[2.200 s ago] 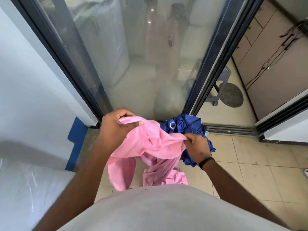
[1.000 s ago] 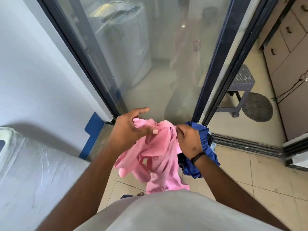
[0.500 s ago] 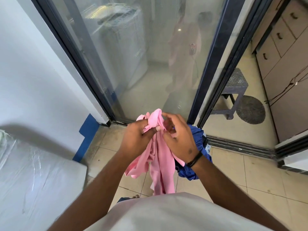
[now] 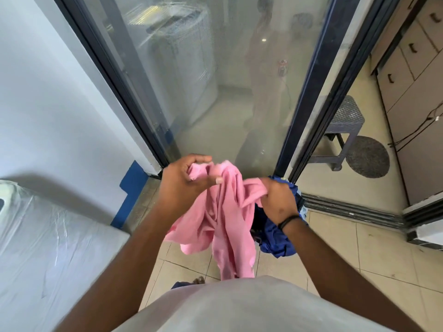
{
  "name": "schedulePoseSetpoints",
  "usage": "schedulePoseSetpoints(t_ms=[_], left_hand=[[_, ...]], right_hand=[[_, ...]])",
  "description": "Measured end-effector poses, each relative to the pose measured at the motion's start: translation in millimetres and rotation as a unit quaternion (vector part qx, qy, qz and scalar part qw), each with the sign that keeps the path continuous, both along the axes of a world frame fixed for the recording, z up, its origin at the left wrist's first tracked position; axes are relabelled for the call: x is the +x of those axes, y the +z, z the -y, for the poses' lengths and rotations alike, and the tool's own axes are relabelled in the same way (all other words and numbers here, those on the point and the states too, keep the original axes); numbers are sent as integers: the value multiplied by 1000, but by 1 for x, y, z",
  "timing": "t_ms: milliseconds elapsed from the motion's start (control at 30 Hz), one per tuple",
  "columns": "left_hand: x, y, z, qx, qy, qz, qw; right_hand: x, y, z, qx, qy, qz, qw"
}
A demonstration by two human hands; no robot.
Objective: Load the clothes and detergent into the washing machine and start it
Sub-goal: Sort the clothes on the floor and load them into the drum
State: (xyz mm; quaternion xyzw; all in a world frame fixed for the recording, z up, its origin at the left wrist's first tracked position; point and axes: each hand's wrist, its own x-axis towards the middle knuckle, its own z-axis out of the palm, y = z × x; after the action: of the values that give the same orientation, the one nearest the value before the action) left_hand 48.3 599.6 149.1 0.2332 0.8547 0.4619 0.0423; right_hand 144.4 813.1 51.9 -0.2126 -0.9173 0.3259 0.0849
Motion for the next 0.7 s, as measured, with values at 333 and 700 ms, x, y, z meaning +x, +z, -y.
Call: schedulePoseSetpoints(t_ms=[333,700], left_hand=[[8,-21,-20,-16,-34,-30,999],[23,26,-19,142,26,-17,989]], right_hand=[[-28,106,56,-175,148,-204,952],[11,-70,39,-180,119,116,969]])
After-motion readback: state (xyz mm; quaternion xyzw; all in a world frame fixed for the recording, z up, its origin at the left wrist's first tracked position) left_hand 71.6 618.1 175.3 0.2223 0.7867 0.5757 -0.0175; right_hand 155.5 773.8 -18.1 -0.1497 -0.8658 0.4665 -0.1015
